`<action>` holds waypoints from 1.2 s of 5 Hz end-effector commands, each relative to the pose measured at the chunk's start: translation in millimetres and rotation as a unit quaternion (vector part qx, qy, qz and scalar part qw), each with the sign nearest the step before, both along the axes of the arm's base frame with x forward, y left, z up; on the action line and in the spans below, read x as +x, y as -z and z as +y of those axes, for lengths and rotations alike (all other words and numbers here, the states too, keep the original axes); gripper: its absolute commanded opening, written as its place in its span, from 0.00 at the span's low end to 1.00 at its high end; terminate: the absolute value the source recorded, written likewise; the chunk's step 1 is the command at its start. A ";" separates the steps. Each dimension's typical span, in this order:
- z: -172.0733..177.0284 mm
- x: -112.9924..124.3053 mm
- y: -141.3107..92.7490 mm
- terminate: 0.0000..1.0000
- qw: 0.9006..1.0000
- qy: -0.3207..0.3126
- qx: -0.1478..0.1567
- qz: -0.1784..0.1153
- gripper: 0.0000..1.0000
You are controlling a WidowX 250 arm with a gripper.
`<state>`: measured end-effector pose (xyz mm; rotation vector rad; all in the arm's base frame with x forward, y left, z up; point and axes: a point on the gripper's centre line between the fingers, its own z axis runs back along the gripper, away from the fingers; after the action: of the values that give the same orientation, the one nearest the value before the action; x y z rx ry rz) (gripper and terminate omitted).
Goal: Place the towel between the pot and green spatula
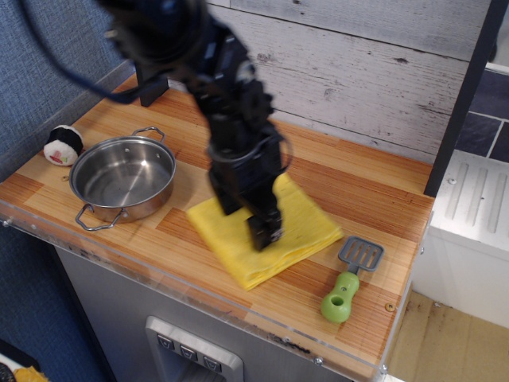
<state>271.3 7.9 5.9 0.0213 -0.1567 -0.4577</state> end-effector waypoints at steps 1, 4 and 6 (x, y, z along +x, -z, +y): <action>22.1 -31.1 -10.9 0.00 1.000 -0.003 0.007 0.012 1.00; 16.2 0.2 -54.3 0.00 0.998 -0.025 -0.042 -0.031 1.00; 11.8 8.0 -96.9 0.00 0.994 -0.029 -0.084 -0.066 1.00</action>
<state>275.3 14.5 87.7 -0.1269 -0.2741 -0.3819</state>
